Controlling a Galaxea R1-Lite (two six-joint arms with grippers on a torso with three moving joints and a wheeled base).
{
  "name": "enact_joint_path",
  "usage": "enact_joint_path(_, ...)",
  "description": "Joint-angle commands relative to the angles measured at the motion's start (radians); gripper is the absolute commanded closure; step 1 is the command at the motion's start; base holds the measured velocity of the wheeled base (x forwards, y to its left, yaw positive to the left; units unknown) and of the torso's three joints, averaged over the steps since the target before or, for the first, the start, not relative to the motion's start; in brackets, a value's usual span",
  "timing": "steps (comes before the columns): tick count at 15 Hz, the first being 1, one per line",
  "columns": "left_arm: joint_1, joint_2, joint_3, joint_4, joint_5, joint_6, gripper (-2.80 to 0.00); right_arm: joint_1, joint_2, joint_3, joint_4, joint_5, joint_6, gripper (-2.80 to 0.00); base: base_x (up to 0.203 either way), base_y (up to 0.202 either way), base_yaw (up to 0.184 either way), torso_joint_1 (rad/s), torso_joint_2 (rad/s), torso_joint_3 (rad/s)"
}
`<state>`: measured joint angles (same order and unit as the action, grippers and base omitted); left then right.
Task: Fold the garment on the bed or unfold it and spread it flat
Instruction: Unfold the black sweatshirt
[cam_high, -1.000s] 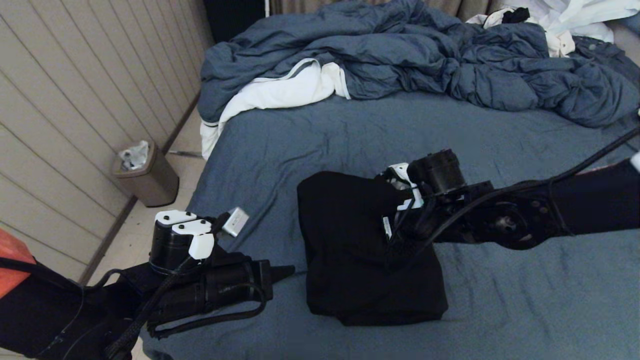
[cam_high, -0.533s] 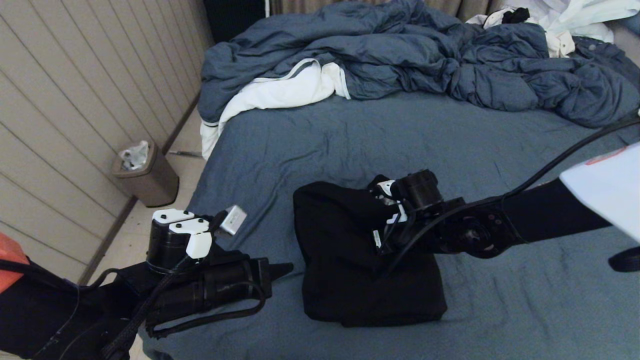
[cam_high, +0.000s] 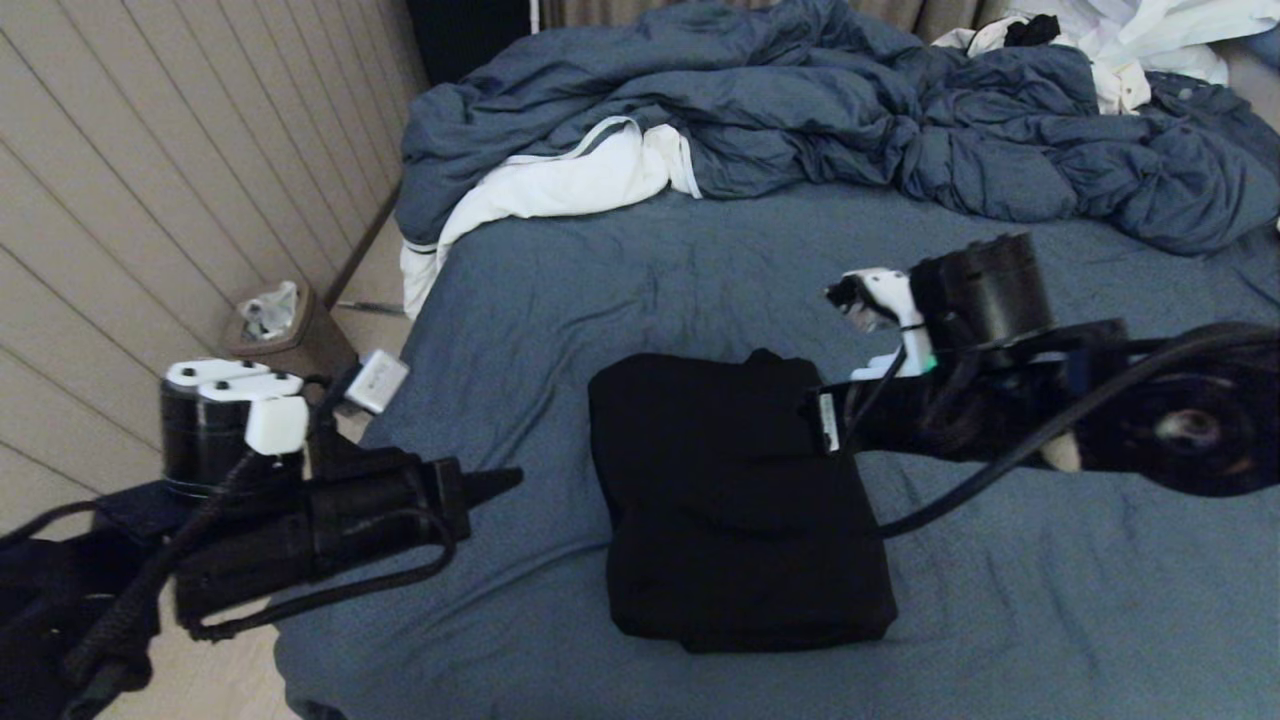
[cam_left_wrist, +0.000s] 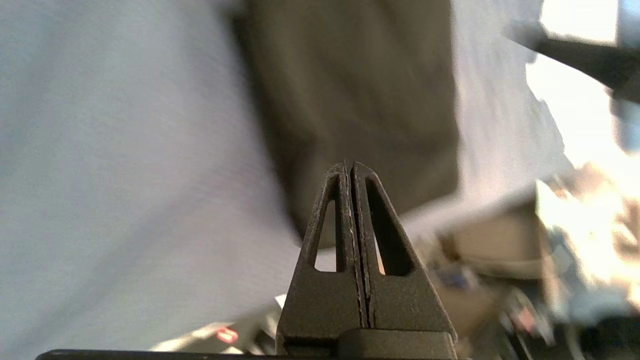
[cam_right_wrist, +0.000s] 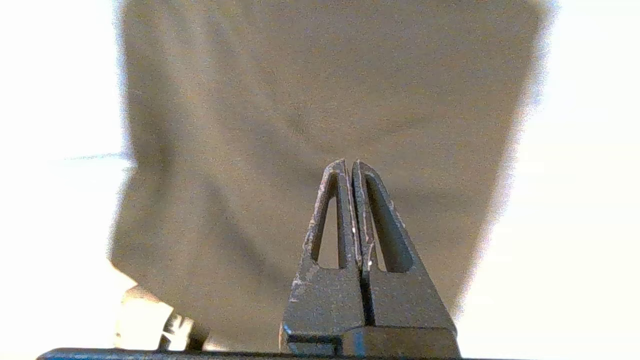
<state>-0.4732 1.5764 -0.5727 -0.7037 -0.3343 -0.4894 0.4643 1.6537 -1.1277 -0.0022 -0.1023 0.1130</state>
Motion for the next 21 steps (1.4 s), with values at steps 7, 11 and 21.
enact_joint_path(7, 0.485, -0.726, 0.016, 0.619, -0.003, 0.226, 0.00, -0.170, -0.745, 0.159, 0.311, -0.007, -0.001, 0.00, 0.000, 0.000, 0.000, 0.000, 0.00, 0.000)
enact_joint_path(11, 0.541, -0.974, 0.116, 0.823, -0.028, 0.281, 0.00, -0.267, -1.056, 0.459, 0.352, -0.019, -0.006, 0.00, 0.000, 0.000, 0.000, 0.000, 0.00, 0.000)
enact_joint_path(21, 0.532, -1.016, 0.298, 0.762, -0.272, 0.307, 0.00, -0.482, -1.433, 0.751, 0.439, 0.041, -0.128, 0.00, 0.000, 0.000, 0.000, 0.000, 0.00, 0.000)
